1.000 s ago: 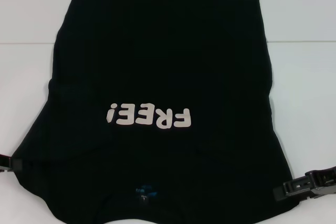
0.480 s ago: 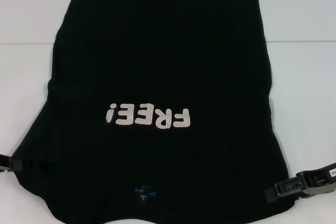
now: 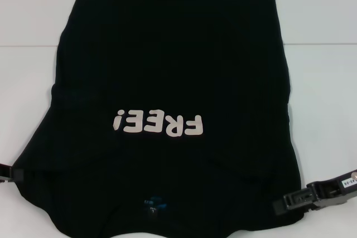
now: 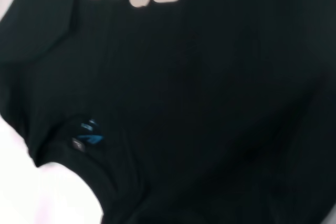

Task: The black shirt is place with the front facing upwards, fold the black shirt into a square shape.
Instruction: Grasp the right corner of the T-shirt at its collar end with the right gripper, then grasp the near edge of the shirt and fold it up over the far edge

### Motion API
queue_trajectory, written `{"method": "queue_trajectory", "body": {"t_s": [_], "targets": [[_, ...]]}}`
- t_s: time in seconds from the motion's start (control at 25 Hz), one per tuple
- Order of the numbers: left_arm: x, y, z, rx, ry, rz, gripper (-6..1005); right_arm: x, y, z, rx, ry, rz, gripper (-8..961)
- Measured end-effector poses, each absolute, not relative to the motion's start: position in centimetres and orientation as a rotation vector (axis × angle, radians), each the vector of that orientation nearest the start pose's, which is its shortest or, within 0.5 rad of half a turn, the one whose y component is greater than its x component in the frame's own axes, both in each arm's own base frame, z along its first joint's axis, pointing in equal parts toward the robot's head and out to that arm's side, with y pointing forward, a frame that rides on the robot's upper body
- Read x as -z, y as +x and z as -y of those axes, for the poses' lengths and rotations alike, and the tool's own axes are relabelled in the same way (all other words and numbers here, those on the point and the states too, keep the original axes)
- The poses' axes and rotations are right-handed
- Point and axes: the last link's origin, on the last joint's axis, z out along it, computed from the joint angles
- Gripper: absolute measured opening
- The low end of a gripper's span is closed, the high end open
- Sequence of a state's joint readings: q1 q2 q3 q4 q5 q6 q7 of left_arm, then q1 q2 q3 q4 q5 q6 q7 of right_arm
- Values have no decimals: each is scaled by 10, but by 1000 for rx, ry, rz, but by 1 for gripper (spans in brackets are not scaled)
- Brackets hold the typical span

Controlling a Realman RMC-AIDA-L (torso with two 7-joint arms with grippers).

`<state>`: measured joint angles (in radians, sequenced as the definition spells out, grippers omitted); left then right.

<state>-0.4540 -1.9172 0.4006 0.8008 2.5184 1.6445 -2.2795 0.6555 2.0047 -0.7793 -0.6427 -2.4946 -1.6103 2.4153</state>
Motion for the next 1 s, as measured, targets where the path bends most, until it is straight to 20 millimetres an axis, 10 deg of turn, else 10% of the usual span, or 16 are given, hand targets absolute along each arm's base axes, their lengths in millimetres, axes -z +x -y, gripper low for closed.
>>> {"method": "queue_trajectory", "body": {"t_s": [1.0], "targets": [[-101, -366, -293, 276, -2082, 1869, 11, 3, 283, -328, 14, -2487, -1923, 786]]}}
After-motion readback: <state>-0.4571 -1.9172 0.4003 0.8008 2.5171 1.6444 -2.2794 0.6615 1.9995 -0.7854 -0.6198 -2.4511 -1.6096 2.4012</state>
